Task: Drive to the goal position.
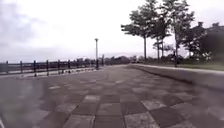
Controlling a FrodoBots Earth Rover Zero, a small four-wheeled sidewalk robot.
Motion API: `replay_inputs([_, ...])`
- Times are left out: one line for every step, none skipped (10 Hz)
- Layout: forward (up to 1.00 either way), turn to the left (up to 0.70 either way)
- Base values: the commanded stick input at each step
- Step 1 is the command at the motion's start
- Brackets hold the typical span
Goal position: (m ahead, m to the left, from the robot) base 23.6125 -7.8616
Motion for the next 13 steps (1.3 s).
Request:
replay_inputs([1.00, 0.00])
replay_inputs([1.00, 0.00])
replay_inputs([1.00, 0.00])
replay_inputs([1.00, 0.00])
replay_inputs([1.00, 0.00])
replay_inputs([1.00, 0.00])
replay_inputs([1.00, 0.00])
replay_inputs([1.00, 0.00])
replay_inputs([1.00, 0.00])
replay_inputs([1.00, 0.00])
replay_inputs([1.00, 0.00])
replay_inputs([1.00, 0.00])
replay_inputs([1.00, 0.00])
